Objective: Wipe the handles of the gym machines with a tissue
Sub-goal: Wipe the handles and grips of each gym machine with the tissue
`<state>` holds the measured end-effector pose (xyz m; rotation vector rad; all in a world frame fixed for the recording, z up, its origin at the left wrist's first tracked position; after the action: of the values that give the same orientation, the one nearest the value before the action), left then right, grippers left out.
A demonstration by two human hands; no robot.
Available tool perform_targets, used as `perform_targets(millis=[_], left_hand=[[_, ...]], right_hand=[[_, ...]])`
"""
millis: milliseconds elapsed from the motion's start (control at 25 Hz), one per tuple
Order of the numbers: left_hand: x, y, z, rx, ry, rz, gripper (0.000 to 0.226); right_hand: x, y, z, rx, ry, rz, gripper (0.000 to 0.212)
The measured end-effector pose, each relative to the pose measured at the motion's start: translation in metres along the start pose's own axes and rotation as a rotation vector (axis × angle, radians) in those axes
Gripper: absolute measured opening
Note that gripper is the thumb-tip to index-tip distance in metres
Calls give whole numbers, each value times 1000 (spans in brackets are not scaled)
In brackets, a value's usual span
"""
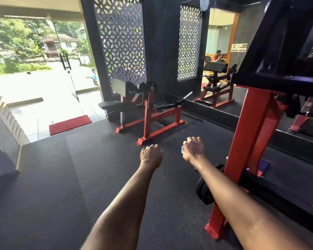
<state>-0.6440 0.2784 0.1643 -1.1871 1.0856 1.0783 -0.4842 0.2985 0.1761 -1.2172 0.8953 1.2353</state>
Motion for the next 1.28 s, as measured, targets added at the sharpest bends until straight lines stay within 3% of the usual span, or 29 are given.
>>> perform_targets(millis=[520,840,1280], left_hand=[[21,32,339,84,64,-13,38],[50,27,619,216,88,7,40],[87,-80,961,376,87,18,37]], right_hand=[[73,-17,320,94,44,22,30],[123,-70,562,230,66,7,30],[204,-207,855,358,51,20,29]])
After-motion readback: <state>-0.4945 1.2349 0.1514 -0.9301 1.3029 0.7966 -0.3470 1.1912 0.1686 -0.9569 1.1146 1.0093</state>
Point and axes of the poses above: each hand's wrist, its own z-axis towards the middle knuckle, its own x-axis out of the palm, y = z × x, the point moved 6 cm from there along z, towards the middle knuckle, and after that the axes turned 2 degrees about y, right-handed, at the moved point
